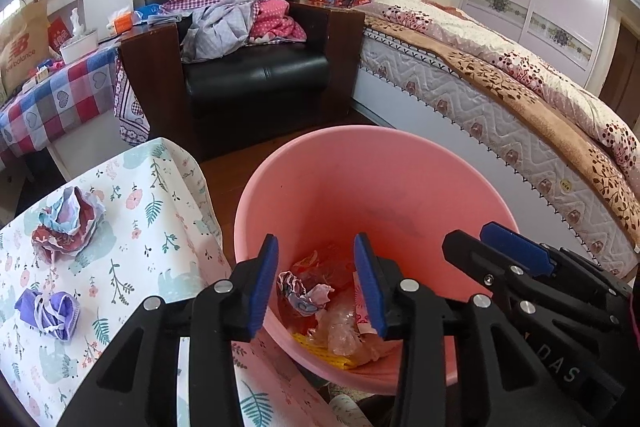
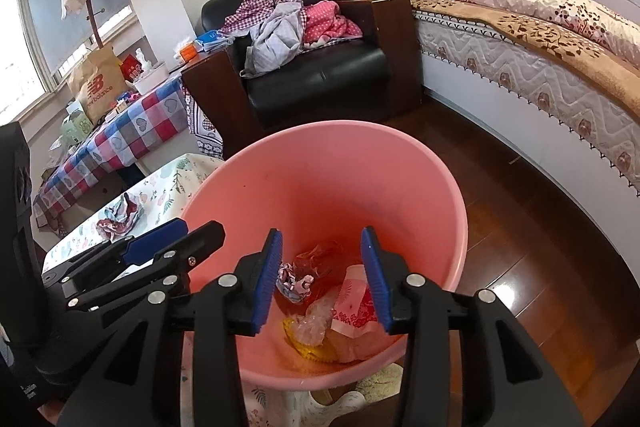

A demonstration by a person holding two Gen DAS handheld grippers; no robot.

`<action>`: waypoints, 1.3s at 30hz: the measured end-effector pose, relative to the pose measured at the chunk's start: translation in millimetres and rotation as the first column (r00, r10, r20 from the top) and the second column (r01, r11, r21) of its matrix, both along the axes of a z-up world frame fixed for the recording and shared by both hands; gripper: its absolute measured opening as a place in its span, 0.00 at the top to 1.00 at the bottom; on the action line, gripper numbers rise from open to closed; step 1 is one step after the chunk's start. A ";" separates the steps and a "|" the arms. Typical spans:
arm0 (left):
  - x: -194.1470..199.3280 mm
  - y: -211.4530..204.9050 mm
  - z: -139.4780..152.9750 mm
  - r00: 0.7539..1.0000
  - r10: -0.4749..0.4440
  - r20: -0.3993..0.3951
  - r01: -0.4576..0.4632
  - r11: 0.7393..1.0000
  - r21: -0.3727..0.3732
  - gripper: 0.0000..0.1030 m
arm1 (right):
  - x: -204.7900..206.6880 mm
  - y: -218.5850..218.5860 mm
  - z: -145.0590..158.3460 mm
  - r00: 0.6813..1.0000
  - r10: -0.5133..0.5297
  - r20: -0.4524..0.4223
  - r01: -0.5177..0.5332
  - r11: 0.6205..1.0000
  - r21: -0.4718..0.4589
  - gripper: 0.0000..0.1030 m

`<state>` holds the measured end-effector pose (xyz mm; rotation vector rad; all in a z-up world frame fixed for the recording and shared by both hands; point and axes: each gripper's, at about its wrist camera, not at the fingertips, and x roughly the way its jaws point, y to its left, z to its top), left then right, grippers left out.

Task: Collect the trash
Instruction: 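Move both open grippers back over the table toward the purple cloth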

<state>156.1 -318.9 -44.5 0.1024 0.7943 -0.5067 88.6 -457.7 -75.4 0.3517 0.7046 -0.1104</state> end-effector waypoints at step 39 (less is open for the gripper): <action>-69.3 169.8 22.7 0.990 0.135 0.050 -0.135 0.991 -0.012 0.54 | -24.6 115.2 29.0 0.961 0.273 0.039 -0.273 0.962 0.018 0.59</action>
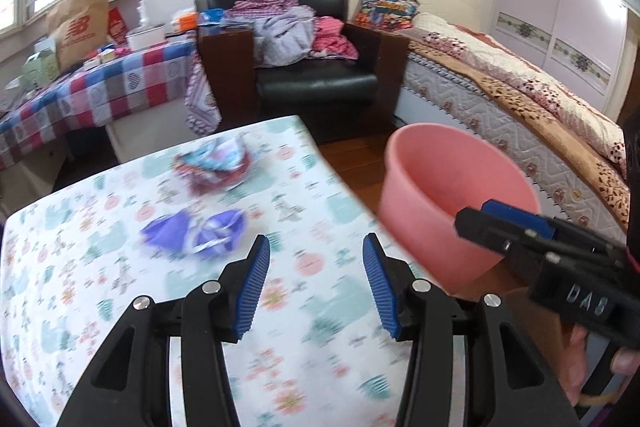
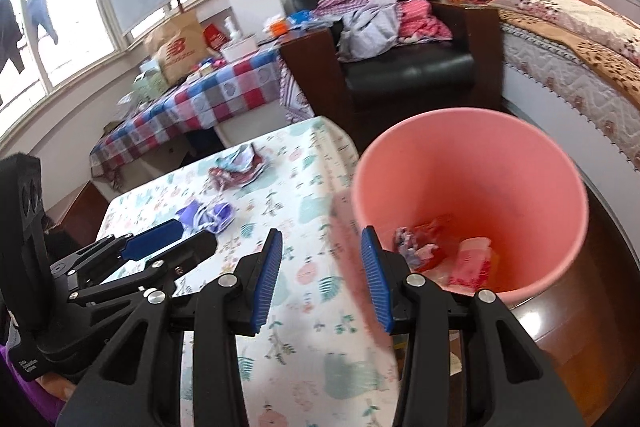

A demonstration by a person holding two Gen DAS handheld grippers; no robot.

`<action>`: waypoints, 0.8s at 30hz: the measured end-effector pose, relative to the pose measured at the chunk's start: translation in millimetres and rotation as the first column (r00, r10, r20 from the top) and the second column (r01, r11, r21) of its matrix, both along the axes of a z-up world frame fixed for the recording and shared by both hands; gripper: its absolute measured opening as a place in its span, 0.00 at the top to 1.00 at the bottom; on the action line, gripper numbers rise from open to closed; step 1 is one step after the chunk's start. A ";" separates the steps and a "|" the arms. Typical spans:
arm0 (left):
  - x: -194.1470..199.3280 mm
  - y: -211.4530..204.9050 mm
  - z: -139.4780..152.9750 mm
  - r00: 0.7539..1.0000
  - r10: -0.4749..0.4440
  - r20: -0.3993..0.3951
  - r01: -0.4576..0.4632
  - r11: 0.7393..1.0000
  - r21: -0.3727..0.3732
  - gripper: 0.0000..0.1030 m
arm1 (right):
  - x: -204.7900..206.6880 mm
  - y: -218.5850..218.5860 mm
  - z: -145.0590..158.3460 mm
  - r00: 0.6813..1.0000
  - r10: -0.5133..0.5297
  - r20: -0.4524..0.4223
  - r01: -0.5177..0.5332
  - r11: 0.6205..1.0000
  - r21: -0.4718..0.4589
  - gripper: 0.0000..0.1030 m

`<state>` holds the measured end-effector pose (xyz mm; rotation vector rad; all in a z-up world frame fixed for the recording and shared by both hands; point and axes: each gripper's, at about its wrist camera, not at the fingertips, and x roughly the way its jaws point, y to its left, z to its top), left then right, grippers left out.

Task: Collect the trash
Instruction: 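Move both open grippers back over the table toward the purple cloth, then grasp the purple cloth with the left gripper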

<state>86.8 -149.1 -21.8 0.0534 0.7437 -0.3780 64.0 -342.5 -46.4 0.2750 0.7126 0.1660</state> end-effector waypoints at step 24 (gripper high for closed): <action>69.2 102.8 -30.7 0.957 0.260 -0.125 -0.270 0.960 -0.072 0.52 | 37.1 61.2 -19.2 0.986 0.154 -0.062 -0.156 0.987 -0.026 0.59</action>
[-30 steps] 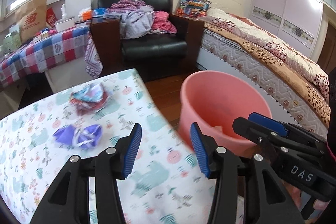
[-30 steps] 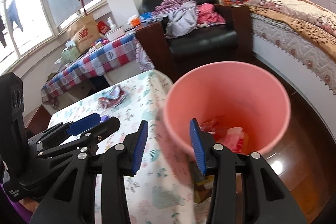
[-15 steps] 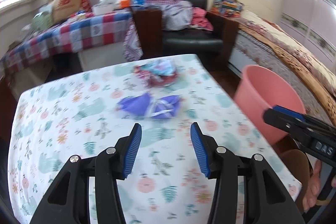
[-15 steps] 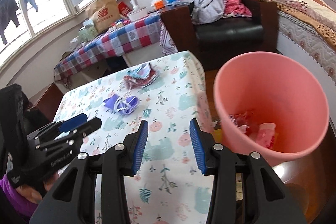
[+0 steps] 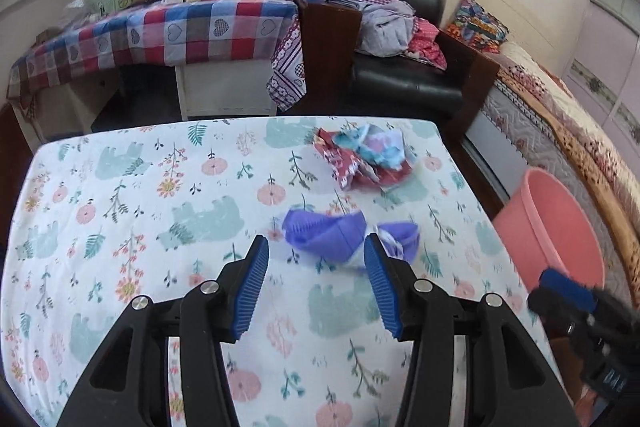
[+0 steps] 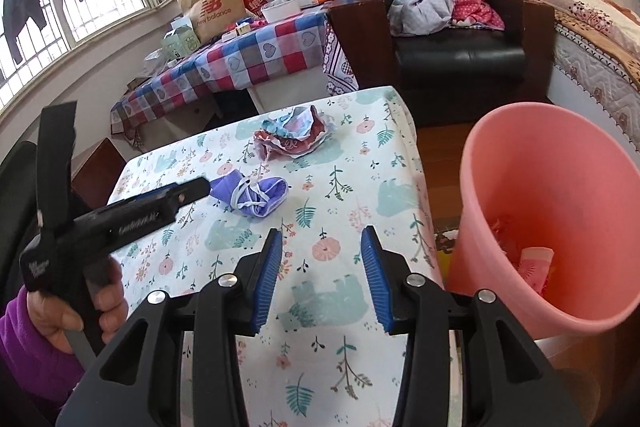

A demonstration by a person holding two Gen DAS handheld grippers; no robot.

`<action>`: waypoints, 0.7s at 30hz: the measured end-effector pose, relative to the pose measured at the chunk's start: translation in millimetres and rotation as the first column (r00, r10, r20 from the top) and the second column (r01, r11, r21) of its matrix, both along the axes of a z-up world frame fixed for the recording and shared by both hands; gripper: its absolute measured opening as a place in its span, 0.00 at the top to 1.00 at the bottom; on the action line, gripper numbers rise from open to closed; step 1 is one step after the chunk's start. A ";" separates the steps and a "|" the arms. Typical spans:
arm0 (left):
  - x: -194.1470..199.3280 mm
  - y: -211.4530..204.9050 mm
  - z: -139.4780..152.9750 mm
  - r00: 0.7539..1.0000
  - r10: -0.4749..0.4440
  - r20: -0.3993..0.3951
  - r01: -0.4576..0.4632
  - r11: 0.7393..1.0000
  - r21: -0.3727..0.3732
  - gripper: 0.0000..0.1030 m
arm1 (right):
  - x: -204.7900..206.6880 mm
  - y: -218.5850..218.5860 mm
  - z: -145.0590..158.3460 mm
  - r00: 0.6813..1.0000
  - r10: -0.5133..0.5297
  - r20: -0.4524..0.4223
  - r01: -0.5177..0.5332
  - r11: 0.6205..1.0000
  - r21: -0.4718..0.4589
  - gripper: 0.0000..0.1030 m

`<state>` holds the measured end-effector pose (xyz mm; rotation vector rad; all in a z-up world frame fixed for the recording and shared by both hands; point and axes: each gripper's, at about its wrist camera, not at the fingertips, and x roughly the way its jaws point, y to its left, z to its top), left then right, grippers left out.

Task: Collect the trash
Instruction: 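Grasp the purple cloth with the left gripper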

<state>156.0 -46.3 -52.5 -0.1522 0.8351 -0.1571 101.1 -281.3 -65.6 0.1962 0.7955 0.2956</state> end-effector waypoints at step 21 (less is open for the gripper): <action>41.4 -1.9 -32.6 0.991 0.066 -0.113 -0.085 0.983 -0.165 0.47 | 32.9 17.1 -22.6 0.998 0.025 -0.054 -0.025 1.000 0.005 0.59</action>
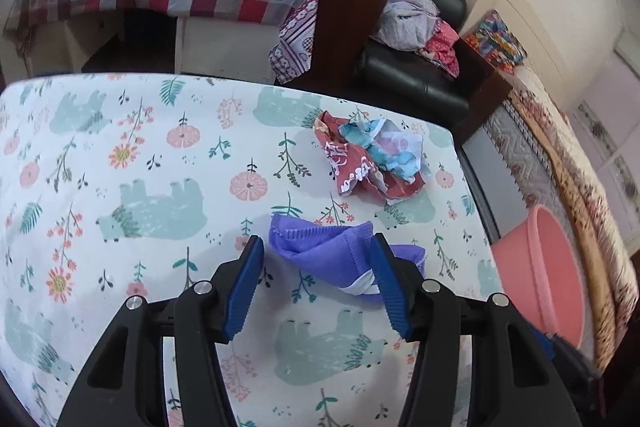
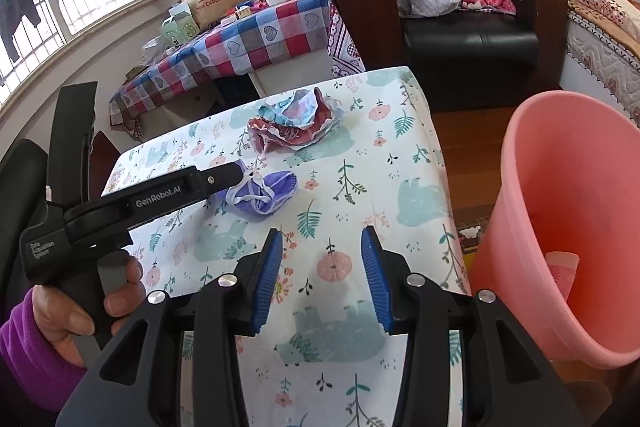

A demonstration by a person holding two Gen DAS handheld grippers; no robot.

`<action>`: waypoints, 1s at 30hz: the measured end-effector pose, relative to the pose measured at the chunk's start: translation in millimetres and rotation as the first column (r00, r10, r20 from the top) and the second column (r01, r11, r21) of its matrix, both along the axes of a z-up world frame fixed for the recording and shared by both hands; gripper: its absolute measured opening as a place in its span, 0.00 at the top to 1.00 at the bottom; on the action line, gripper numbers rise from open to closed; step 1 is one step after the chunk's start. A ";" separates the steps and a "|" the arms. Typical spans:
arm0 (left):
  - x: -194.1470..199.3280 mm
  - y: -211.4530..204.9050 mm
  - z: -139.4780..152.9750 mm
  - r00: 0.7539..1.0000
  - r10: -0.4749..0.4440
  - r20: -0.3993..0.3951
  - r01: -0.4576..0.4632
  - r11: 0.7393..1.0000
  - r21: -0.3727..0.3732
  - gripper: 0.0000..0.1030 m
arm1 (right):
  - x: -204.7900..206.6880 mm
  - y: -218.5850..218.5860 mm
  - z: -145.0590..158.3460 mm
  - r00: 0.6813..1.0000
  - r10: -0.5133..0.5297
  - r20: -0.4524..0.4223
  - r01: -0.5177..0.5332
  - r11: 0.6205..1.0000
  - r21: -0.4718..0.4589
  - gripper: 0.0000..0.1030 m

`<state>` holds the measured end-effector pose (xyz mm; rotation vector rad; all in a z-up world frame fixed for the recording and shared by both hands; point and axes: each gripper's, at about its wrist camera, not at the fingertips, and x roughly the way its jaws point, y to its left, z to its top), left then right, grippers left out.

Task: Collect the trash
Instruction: 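Grasp the purple cloth with the left gripper, then grasp the red-and-blue wrapper with the right gripper while the left holds the purple cloth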

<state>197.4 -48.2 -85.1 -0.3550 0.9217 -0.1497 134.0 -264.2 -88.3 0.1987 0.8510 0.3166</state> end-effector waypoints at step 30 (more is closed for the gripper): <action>-45.4 39.1 45.8 0.992 -0.026 0.125 0.024 0.999 0.023 0.88 | 104.8 32.7 16.8 0.998 0.037 0.041 -0.037 0.999 0.001 0.59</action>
